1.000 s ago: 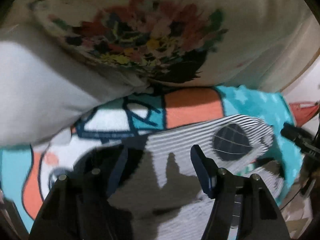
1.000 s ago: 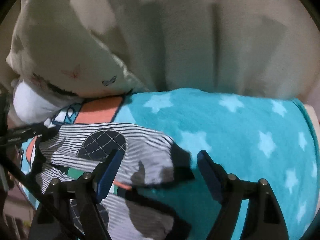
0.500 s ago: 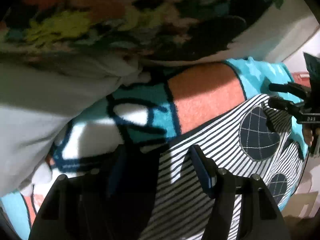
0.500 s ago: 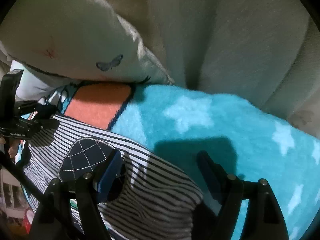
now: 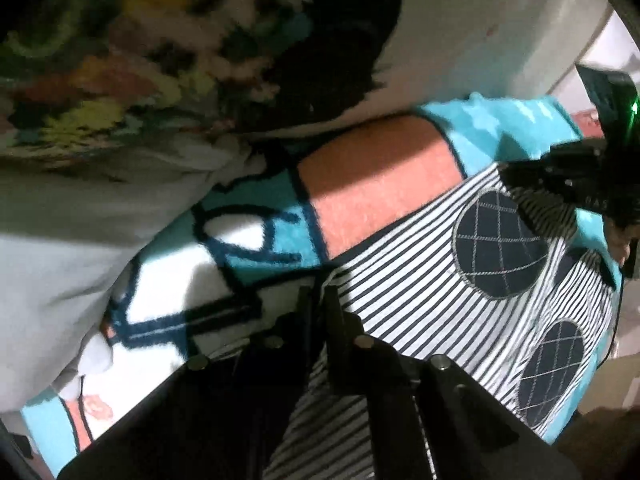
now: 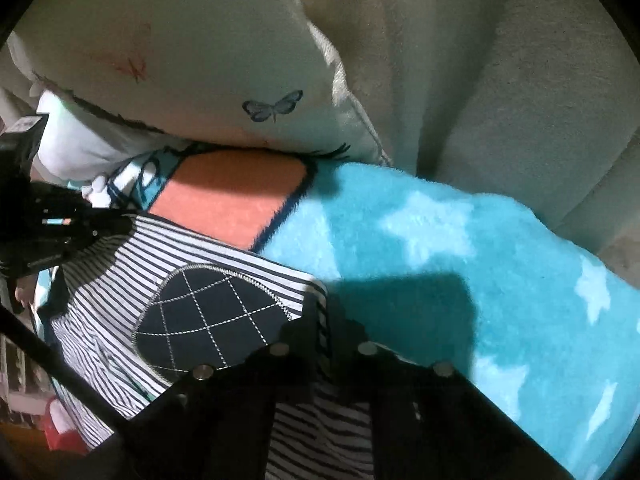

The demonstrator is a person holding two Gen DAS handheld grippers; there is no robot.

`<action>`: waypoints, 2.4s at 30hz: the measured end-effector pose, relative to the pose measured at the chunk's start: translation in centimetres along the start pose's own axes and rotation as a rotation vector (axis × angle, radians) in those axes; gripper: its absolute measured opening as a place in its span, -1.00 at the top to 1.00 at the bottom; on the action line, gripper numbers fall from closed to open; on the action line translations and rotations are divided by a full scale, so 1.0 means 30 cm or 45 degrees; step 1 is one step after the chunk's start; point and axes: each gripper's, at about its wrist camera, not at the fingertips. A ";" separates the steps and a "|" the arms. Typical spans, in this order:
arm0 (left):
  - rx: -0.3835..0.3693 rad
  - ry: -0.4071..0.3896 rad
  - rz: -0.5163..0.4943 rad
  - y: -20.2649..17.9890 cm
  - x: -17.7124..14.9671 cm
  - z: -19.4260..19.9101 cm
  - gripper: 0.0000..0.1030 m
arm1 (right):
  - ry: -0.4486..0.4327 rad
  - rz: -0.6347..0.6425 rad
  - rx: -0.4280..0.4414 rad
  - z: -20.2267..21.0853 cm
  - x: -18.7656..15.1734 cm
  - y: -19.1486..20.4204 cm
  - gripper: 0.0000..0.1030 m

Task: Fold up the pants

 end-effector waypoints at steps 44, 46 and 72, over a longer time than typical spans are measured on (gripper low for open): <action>0.183 -0.202 0.335 -0.062 -0.609 0.560 0.41 | -0.303 -0.626 -0.310 0.626 -0.516 0.076 0.17; 0.196 -0.217 0.362 -0.056 -0.600 0.561 0.41 | -0.277 -0.583 -0.317 0.587 -0.502 0.077 -0.11; 0.358 -0.325 0.797 0.183 -0.530 0.546 0.18 | -0.165 -0.488 -0.462 0.469 -0.490 -0.043 0.27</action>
Point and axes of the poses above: each gripper's, at about its wrist camera, not at the fingertips, and z roughly against the way its jaws point, y to its left, x to its top, and after that the axes turned 13 degrees about -y, right-handed
